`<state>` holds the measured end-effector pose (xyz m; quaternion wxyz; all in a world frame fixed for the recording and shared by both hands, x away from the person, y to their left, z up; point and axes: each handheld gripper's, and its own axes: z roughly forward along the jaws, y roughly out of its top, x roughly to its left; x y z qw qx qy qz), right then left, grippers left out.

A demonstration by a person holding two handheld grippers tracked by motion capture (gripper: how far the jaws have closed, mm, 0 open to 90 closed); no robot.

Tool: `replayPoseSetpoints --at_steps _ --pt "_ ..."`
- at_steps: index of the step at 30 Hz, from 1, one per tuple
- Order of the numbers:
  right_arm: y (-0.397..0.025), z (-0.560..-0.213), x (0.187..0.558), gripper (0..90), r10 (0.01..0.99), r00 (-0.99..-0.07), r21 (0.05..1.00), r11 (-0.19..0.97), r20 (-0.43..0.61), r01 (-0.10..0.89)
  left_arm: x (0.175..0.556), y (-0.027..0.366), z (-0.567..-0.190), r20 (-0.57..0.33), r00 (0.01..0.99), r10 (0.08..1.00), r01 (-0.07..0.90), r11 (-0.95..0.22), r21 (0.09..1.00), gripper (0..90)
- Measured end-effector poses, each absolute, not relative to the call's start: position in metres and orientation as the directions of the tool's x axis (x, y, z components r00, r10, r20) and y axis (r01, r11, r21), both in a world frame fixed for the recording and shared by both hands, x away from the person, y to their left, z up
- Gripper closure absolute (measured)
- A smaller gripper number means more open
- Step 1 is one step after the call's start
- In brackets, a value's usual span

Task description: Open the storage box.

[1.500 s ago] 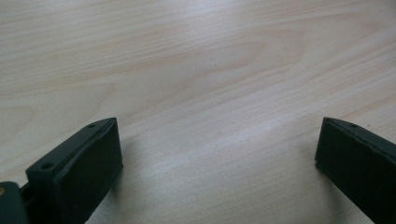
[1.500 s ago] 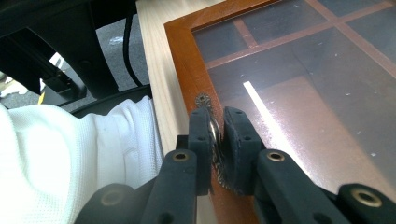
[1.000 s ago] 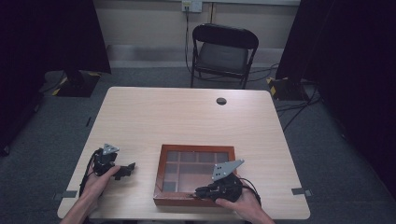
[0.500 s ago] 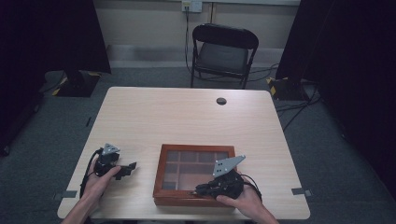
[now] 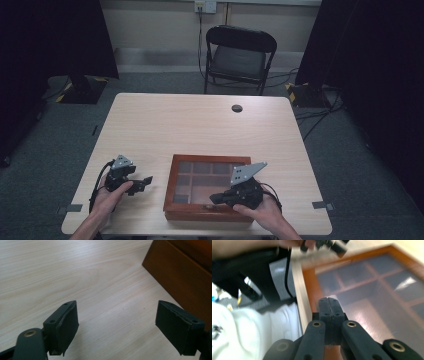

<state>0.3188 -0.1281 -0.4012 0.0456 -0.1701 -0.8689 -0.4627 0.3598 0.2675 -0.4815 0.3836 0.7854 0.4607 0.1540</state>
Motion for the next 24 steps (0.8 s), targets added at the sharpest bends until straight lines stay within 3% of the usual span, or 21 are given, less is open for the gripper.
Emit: replayPoseSetpoints --at_steps 11,13,24 --pt "-0.127 -0.396 0.324 90.0 0.249 -0.942 0.799 0.507 0.224 0.324 0.358 0.263 -0.48 -0.126 0.534 0.836 0.612 -0.279 0.74 17.9" --pt "-0.125 -0.404 0.323 84.0 0.23 -0.938 0.796 0.499 0.259 0.342 0.358 0.265 -0.48 -0.126 0.528 0.84 0.612 -0.274 0.742 17.9" --pt "-0.116 -0.433 0.318 78.1 0.225 -0.936 0.748 0.562 0.272 0.353 0.357 0.264 -0.48 -0.133 0.532 0.836 0.614 -0.273 0.741 18.1"
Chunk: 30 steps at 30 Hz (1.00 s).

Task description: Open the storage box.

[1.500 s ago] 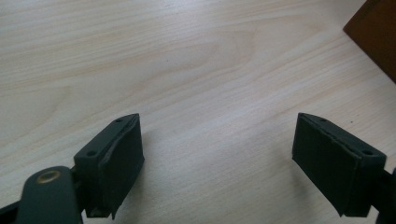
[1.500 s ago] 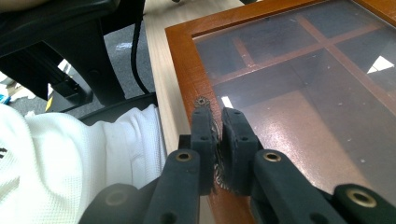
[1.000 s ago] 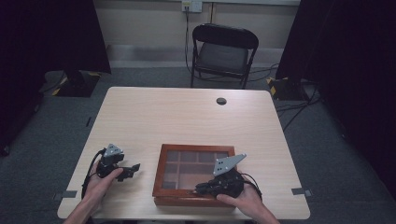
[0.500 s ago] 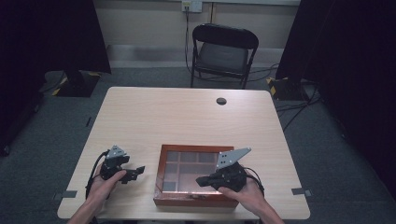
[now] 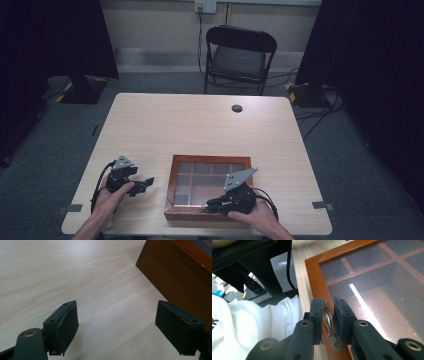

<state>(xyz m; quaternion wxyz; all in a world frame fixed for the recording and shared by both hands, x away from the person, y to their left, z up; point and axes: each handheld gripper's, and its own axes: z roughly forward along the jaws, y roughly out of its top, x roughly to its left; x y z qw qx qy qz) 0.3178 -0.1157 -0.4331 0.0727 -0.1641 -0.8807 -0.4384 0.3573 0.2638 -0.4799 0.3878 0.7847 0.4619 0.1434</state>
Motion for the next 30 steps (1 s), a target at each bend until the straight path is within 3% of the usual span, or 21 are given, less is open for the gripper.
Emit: replayPoseSetpoints --at_steps 16,30 --pt "-0.114 -0.439 0.314 82.8 0.224 -0.947 0.739 0.593 0.231 0.321 0.356 0.261 -0.478 -0.138 0.562 0.816 0.605 -0.29 0.742 18.0" --pt "-0.116 -0.413 0.321 83.0 0.218 -0.943 0.745 0.578 0.252 0.333 0.35 0.251 -0.474 -0.166 0.643 0.748 0.561 -0.312 0.766 16.9"
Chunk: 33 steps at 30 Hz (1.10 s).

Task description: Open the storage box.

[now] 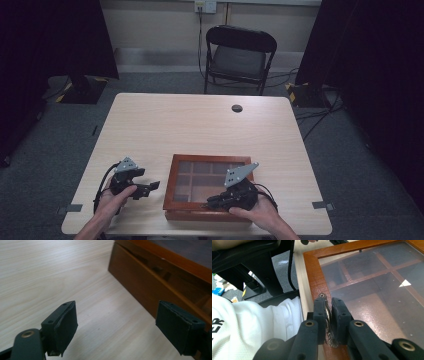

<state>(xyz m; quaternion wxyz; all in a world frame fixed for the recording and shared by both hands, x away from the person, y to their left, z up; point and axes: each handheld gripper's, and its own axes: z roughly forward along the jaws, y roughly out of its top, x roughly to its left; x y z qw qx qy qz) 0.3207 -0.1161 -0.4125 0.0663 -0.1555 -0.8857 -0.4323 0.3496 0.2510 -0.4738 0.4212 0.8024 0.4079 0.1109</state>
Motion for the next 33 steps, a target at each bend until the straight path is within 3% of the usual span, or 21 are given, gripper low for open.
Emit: replayPoseSetpoints --at_steps 11,22,26,33 --pt "-0.117 -0.398 0.326 82.8 0.22 -0.941 0.749 0.57 0.258 0.338 0.334 0.228 -0.464 -0.145 0.76 0.633 0.452 -0.354 0.819 16.7" --pt "-0.12 -0.395 0.325 82.2 0.22 -0.944 0.768 0.55 0.246 0.328 0.331 0.221 -0.462 -0.136 0.779 0.612 0.421 -0.349 0.837 18.8" --pt "-0.124 -0.394 0.322 65.1 0.243 -0.941 0.788 0.519 0.235 0.331 0.33 0.222 -0.461 -0.132 0.776 0.616 0.418 -0.347 0.84 19.7" --pt "-0.142 -0.387 0.321 50.1 0.312 -0.927 0.811 0.475 0.21 0.343 0.328 0.221 -0.46 -0.132 0.772 0.621 0.412 -0.332 0.849 20.9"
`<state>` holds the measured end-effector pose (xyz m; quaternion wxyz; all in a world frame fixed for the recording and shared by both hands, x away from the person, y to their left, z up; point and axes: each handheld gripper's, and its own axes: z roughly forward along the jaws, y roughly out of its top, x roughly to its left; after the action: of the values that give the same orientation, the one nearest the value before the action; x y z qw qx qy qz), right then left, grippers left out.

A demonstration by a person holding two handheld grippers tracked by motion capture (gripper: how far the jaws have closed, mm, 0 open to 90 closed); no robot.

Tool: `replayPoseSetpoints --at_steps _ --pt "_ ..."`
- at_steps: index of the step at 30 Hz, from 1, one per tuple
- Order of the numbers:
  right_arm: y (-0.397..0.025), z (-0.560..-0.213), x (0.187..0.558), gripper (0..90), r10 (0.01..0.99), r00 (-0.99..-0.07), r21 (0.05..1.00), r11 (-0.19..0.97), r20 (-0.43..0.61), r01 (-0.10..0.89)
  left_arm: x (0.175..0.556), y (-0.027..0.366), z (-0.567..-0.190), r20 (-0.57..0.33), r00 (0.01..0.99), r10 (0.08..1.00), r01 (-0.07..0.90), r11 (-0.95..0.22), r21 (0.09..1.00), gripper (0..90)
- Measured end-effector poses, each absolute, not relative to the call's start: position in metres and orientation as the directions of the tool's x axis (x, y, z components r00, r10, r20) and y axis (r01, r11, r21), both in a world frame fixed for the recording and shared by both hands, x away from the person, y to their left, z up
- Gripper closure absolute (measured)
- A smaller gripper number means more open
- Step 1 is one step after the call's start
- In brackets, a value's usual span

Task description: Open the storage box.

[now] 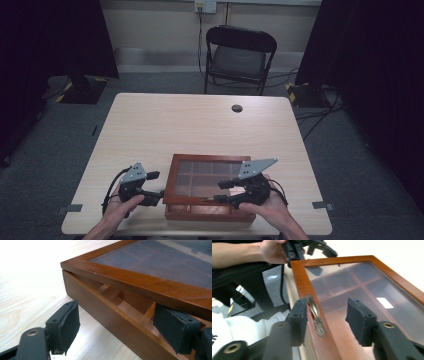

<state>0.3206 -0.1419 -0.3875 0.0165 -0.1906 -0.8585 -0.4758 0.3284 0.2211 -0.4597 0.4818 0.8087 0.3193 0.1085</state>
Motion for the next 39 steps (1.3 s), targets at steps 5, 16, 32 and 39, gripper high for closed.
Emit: replayPoseSetpoints --at_steps 5,16,32,39 --pt "-0.162 -0.391 0.32 42.0 0.372 -0.901 0.816 0.435 0.223 0.381 0.329 0.222 -0.457 -0.127 0.775 0.619 0.401 -0.326 0.856 21.6" --pt "-0.177 -0.393 0.319 27.2 0.418 -0.881 0.82 0.408 0.222 0.4 0.327 0.222 -0.452 -0.134 0.774 0.619 0.401 -0.314 0.861 22.5" --pt "-0.192 -0.394 0.31 19.2 0.459 -0.867 0.832 0.39 0.195 0.394 0.325 0.213 -0.435 -0.108 0.803 0.586 0.345 -0.309 0.886 18.1" --pt "-0.195 -0.39 0.311 18.7 0.475 -0.865 0.843 0.389 0.162 0.371 0.328 0.211 -0.431 -0.114 0.798 0.592 0.346 -0.296 0.89 17.0"
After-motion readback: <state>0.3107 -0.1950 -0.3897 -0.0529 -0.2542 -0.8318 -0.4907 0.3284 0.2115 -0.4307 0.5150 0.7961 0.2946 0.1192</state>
